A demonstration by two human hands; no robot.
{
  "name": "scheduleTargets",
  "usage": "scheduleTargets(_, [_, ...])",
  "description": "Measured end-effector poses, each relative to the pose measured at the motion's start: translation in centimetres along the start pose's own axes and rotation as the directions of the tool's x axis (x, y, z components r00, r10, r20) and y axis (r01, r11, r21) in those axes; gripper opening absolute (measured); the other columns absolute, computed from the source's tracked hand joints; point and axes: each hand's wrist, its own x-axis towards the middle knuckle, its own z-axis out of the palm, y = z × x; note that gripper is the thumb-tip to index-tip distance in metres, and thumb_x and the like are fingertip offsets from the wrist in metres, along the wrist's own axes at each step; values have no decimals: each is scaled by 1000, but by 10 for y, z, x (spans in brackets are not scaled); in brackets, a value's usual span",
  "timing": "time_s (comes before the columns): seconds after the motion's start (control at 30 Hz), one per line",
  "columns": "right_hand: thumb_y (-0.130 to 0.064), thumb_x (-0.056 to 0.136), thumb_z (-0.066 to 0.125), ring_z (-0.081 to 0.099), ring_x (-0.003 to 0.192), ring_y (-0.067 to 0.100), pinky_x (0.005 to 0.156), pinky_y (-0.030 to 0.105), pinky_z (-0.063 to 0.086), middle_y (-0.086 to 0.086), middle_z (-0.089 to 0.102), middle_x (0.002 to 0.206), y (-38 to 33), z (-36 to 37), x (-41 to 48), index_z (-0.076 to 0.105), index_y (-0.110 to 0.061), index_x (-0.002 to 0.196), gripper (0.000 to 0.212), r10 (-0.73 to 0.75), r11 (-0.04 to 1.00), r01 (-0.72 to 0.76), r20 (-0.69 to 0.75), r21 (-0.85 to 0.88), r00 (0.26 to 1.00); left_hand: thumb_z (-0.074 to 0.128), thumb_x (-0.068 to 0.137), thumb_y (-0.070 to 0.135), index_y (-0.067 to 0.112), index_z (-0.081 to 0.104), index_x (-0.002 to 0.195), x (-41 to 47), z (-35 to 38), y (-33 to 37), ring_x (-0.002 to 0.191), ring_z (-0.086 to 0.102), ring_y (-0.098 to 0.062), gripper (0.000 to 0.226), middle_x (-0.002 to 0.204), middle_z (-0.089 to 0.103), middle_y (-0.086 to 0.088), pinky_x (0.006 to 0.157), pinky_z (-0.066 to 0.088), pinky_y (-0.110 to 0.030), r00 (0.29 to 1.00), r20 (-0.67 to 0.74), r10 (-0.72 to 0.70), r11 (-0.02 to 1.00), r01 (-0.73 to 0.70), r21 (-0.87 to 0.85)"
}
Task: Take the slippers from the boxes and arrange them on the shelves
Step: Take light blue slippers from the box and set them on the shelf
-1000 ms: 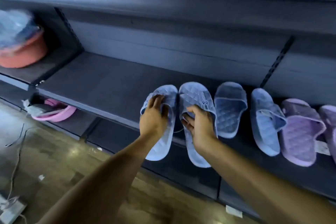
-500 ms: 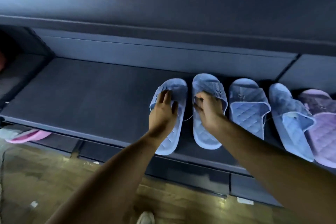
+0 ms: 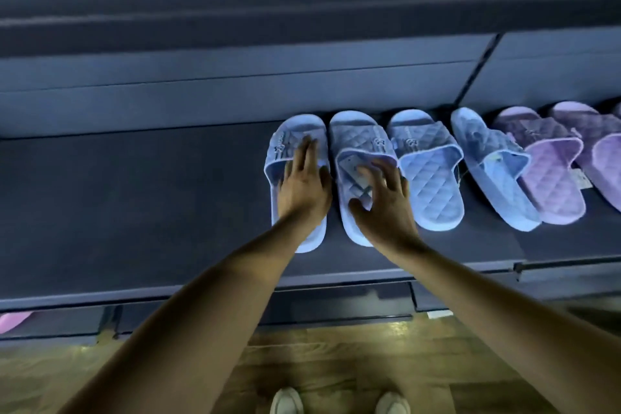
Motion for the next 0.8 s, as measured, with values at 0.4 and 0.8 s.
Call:
scheduleTargets(0.4, [-43,92,48,4,143,20,116,32,18,-14,7,157,27,8,2,19,-26,148,65,-2,970,89,361,-225,932,10,92,45,16,20,147,-19,23,-11,146,-1,-18,63,158,-10,-7,113,16,-44,955,247,165,918,-241,315])
scheduleTargets(0.8, [-17,73,44,41,120,38,103,35,30,15,51,131,122,-101,-14,59,-6,121,51,84,991,-103,-207,-86,975,47,91,30,22,43,134,-50,88,111,138,21,-24,43,148,28,-1,104,19,-38,950,158,269,930,-298,213])
